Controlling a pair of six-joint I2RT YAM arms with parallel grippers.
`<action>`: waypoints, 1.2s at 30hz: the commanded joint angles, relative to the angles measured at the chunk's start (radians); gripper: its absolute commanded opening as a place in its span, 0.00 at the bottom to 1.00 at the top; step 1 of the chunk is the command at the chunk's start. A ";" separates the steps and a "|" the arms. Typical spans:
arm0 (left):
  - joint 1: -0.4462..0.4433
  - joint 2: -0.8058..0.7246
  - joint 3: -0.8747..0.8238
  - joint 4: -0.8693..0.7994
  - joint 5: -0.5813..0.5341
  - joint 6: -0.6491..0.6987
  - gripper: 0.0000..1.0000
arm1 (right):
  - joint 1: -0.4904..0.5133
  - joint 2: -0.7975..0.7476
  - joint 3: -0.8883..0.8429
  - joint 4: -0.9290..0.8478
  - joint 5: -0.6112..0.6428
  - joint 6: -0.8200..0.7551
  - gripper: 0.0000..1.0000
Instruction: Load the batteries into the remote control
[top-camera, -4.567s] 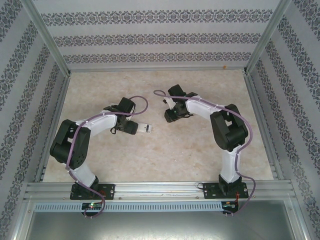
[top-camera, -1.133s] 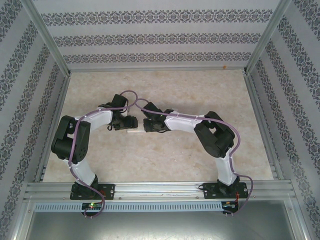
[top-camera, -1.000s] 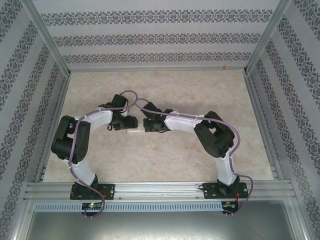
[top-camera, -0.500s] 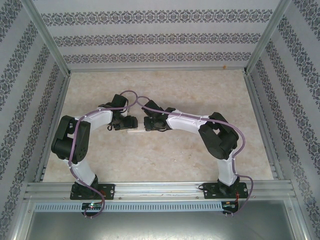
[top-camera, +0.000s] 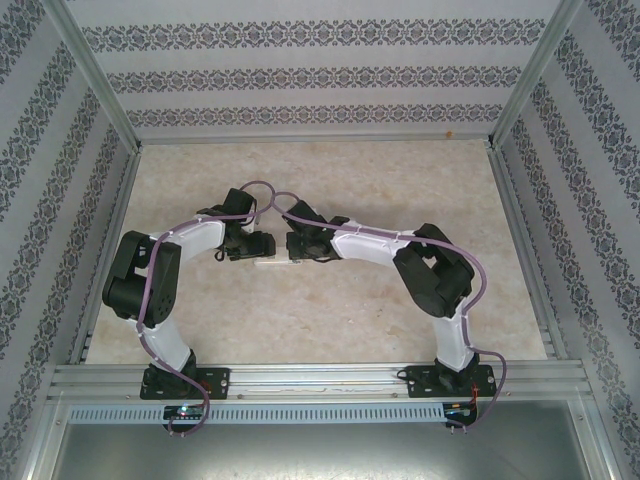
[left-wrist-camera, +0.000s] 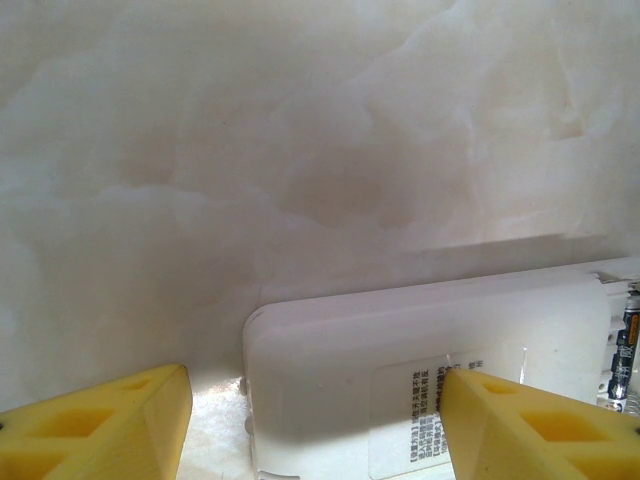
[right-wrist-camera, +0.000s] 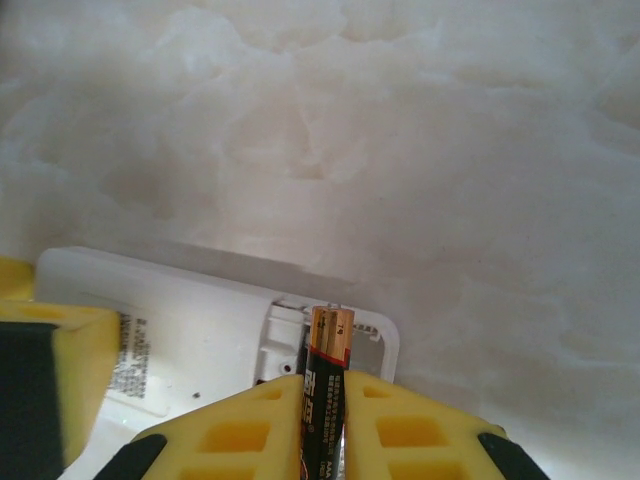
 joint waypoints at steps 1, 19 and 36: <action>0.009 0.003 -0.008 0.004 0.006 -0.004 0.68 | 0.001 0.026 -0.022 0.017 0.021 -0.001 0.17; 0.009 0.007 -0.001 0.009 0.004 -0.008 0.67 | -0.013 -0.008 -0.009 -0.037 -0.006 0.011 0.15; 0.008 0.008 0.001 0.009 0.001 -0.005 0.67 | -0.034 -0.022 0.025 -0.071 -0.066 0.051 0.27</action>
